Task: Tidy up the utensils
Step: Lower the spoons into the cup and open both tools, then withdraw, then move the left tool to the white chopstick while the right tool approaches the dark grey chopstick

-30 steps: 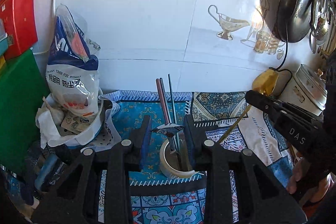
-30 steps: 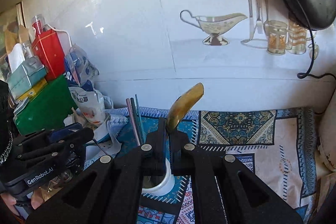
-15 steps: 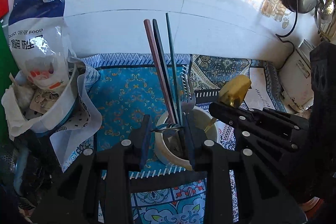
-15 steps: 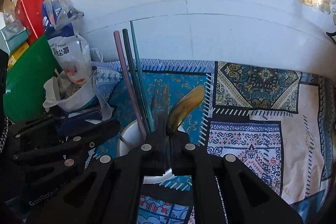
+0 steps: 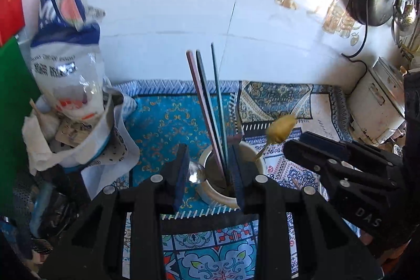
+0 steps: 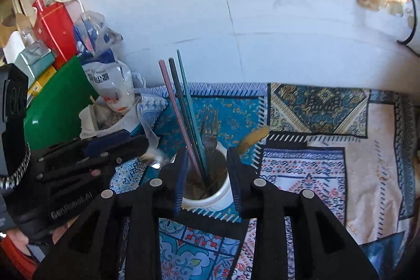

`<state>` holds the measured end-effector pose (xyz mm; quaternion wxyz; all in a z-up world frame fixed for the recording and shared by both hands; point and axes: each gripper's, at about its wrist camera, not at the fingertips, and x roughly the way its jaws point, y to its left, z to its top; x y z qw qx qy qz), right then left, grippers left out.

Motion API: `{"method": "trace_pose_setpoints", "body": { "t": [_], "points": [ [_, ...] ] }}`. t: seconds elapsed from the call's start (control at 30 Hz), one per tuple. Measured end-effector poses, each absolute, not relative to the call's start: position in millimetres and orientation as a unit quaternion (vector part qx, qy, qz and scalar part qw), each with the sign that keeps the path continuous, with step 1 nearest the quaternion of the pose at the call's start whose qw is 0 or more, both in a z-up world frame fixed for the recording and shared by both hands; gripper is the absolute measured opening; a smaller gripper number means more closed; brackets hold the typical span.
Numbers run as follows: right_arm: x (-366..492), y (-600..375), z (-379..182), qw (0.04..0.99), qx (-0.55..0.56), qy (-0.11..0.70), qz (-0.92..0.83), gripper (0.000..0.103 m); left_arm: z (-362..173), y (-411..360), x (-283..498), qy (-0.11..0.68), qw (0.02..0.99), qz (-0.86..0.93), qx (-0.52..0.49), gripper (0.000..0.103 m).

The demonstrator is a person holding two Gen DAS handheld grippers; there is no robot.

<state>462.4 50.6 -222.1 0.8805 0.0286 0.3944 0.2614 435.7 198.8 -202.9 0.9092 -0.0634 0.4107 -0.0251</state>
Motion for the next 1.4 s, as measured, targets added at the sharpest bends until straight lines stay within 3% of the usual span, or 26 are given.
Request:
{"method": "trace_pose_setpoints", "body": {
  "t": [0.27,0.47,0.93,1.4],
  "points": [
    [426.4,-6.8,-184.3,0.907,0.020,0.348,0.235,0.031,-162.9,166.2,408.4,0.376,0.925,-0.027,-0.050,0.033],
    [406.2,-56.2,-181.5,0.917,0.018,0.346,0.197,0.032,-166.3,125.0,395.1,0.388,0.919,-0.046,-0.044,0.034],
    [374.8,-146.4,-236.3,0.903,0.018,0.409,0.129,0.033,-249.2,17.3,388.8,0.491,0.864,-0.109,-0.028,0.034],
    [370.0,-174.4,-310.7,0.862,0.033,0.489,0.128,0.033,-345.2,-20.4,392.6,0.579,0.807,-0.111,-0.031,0.034]
  ]
}}
